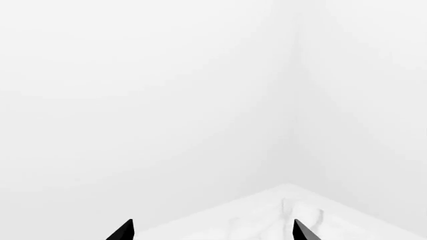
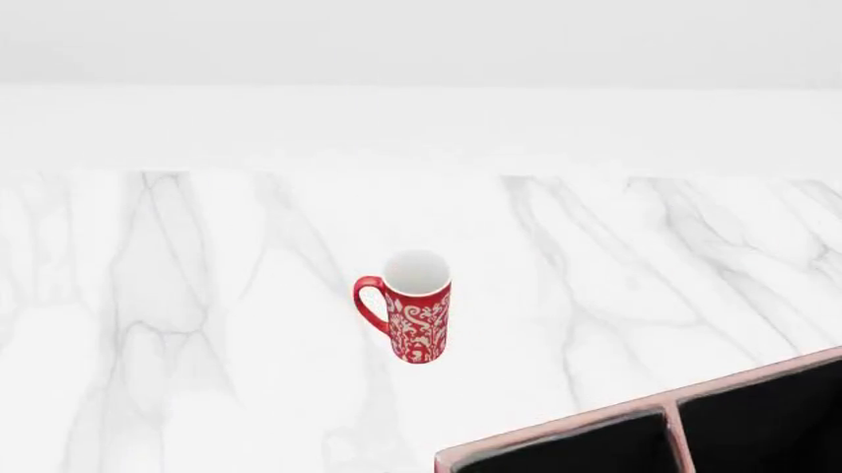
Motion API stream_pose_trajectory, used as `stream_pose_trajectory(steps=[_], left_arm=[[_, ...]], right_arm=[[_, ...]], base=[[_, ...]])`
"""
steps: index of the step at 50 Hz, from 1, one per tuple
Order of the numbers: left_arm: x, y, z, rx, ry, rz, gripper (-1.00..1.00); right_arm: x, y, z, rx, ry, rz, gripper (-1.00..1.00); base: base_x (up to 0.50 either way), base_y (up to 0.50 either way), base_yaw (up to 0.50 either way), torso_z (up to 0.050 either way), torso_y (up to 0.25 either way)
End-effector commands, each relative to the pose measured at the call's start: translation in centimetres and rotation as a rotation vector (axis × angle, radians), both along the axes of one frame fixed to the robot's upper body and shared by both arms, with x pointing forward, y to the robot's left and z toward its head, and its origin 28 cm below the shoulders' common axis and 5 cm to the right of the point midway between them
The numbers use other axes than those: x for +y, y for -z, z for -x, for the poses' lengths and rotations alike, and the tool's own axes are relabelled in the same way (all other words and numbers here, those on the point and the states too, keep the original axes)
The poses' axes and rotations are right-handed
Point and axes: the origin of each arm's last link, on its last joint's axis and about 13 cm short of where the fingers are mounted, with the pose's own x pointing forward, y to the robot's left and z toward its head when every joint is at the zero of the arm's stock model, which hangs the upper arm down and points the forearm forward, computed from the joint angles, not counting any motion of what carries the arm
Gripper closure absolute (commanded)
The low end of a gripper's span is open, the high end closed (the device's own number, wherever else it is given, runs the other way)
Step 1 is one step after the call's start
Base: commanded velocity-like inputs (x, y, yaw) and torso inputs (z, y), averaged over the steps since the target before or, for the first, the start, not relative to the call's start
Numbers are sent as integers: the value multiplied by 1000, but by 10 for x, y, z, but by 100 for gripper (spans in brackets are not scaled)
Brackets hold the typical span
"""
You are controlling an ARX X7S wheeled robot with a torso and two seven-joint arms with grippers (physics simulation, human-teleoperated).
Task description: Pick up the book and place it in the right compartment of the caddy.
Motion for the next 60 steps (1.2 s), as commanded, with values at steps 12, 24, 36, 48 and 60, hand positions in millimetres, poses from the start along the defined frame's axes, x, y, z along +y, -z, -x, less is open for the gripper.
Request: stream_pose_trajectory(steps=[12,24,36,48,60], left_arm=[[-1,4,2,-5,-8,17,-100],[-2,4,2,-6,-5,18,-100],[-3,4,0,-5,-1,19,-100],[-2,6,1,-3,-3,20,-100],[-2,6,1,-4,-5,21,-100]], right_arm=[[-14,6,9,-19,82,-8,100],[-12,10,8,0,60,6,100],[-15,15,7,12,78,10,100],[-17,27,3,41,81,0,100],[-20,36,0,59,94,-8,100]], base=[[0,0,0,0,1],[0,0,0,1,1],[0,0,0,0,2],[0,0,0,1,1],[0,0,0,0,1]])
